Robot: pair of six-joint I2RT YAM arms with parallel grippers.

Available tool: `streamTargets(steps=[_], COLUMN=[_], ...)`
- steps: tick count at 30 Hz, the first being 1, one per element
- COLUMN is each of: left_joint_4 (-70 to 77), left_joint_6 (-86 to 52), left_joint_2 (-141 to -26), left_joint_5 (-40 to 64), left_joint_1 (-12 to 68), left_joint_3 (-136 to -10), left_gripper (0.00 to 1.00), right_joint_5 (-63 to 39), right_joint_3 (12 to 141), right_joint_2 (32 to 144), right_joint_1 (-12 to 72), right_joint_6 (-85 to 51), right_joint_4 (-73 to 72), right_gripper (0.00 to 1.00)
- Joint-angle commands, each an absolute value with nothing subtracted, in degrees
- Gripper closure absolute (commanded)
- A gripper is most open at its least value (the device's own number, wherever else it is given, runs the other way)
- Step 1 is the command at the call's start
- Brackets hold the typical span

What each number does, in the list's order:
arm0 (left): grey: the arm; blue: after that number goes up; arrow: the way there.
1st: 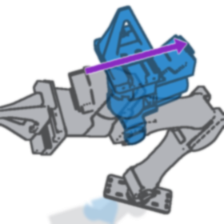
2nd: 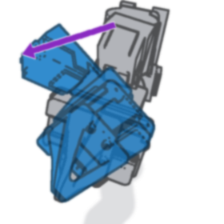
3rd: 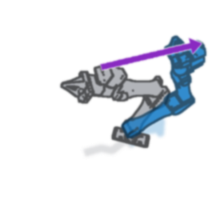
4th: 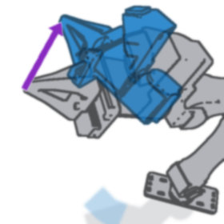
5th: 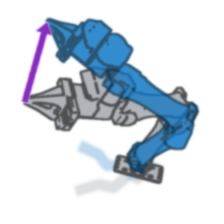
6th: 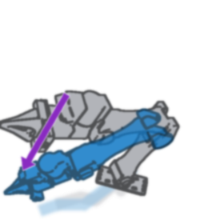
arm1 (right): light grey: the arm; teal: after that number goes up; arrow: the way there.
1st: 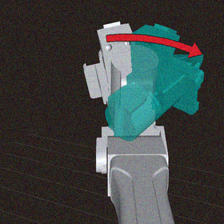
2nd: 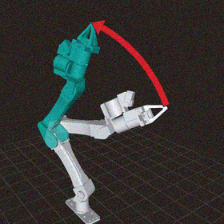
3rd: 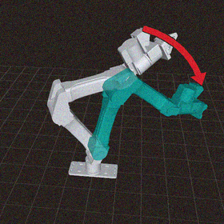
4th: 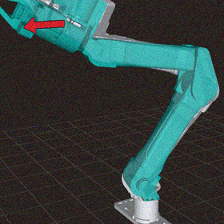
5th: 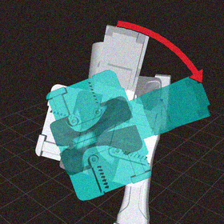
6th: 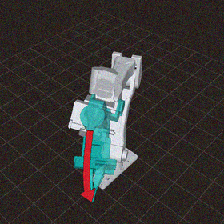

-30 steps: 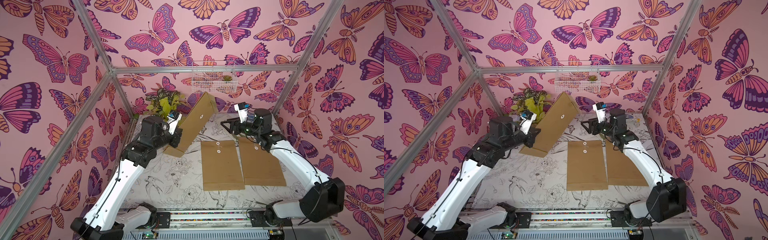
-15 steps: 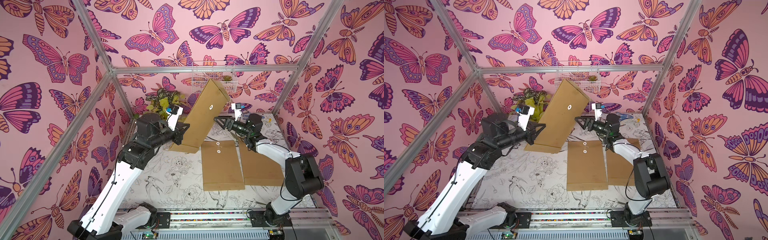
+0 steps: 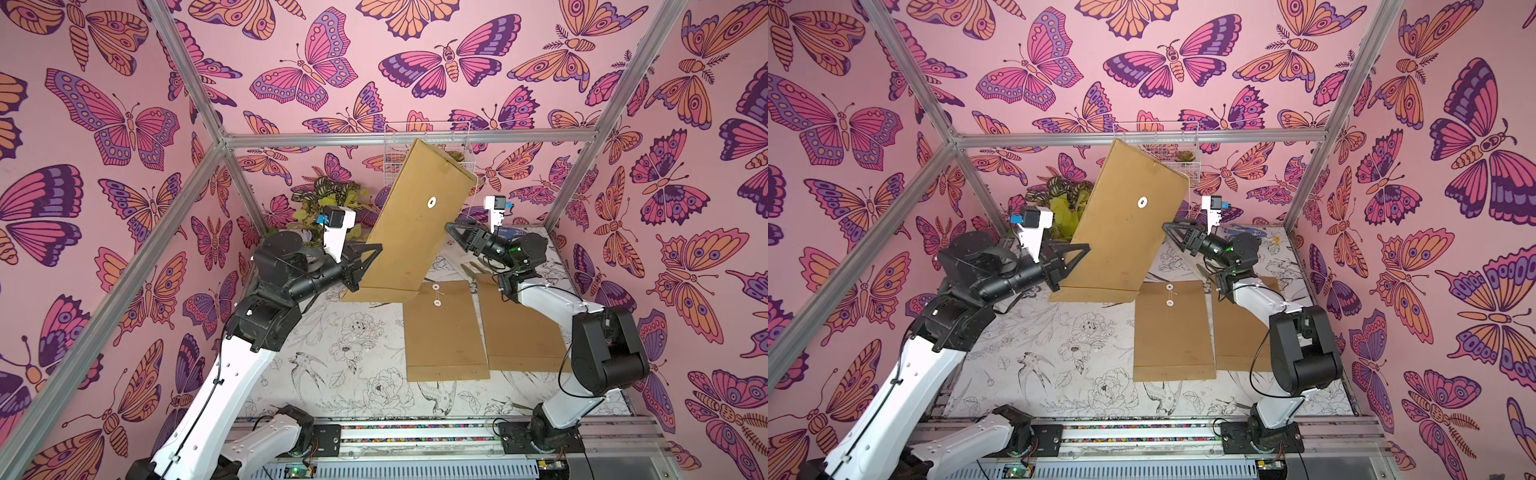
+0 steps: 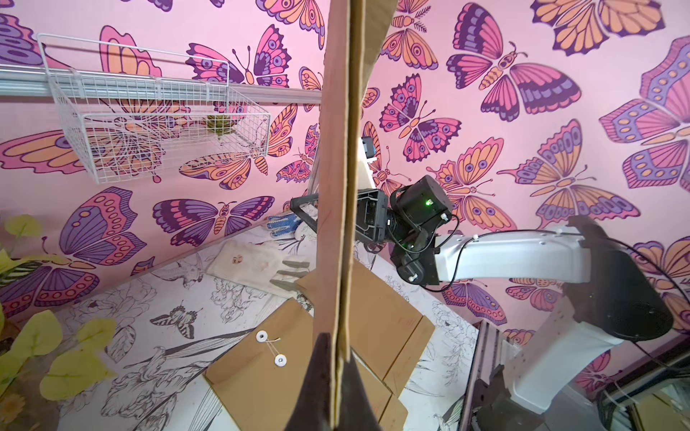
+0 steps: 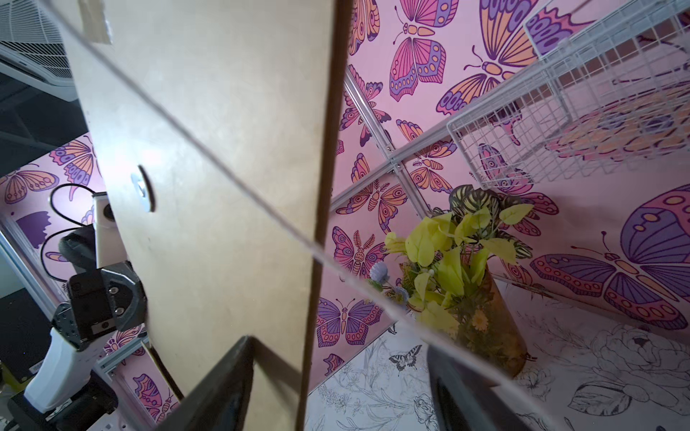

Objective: Close the mouth of the file bag
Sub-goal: Adjust the file bag.

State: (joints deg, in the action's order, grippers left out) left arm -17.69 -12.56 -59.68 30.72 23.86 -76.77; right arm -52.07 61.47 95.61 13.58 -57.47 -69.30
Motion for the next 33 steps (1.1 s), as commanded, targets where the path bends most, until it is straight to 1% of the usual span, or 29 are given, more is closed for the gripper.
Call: streamTargets(steps=[1,5,9,15,19,20,21,25,27,30,33], left_joint_4=[-12.3,-10.1,-8.2,-6.6,-3.3,-2.3,-1.6,1.5,4.8,9.1,8.9], left_joint_6=[-16.0,-17.9,-18.7,-19.2,-21.3,-21.7,-22.0,-23.2,-24.6,-26.4,-25.6], left_joint_2=[-59.2,-59.3,-58.8,-58.8,-57.9,-57.6,-57.4,-57.9,-59.3,-62.7,-67.4], left_joint_5=[34.8,37.4,38.5,39.8,42.2,42.9,43.8,49.2,52.2,57.1,60.8], left_joint_1=[23.0,22.3,21.7,19.7,16.5,15.9,15.2,12.2,10.8,9.3,8.9], left_joint_3=[-74.4,-72.6,-70.5,-66.3,-61.6,-60.7,-59.9,-59.1,-59.5,-62.1,-66.6], left_gripper=[1.0,1.0,1.0,1.0,1.0,0.98,0.93,0.69,0.62,0.55,0.53], right_joint_5=[-54.4,-55.0,-55.2,-55.4,-55.9,-56.1,-56.4,-58.0,-58.3,-59.6,-60.5], right_joint_3=[63.4,64.8,65.6,64.9,63.5,63.2,62.8,60.8,59.8,58.6,57.9], right_joint_2=[93.1,93.2,93.8,93.8,92.9,92.9,92.8,92.5,92.2,91.9,91.7], right_joint_1=[13.8,14.0,14.2,14.3,14.5,14.5,14.6,15.7,16.6,18.3,19.0], right_joint_6=[-60.2,-63.6,-66.8,-68.1,-67.9,-67.8,-67.8,-66.9,-66.3,-64.9,-64.2], right_joint_4=[-74.4,-77.8,-81.1,-81.8,-81.9,-81.8,-81.8,-81.8,-81.8,-81.7,-81.8], right_gripper=[0.3,0.34,0.46,0.74,0.93,0.96,1.0,1.0,1.0,1.0,1.0])
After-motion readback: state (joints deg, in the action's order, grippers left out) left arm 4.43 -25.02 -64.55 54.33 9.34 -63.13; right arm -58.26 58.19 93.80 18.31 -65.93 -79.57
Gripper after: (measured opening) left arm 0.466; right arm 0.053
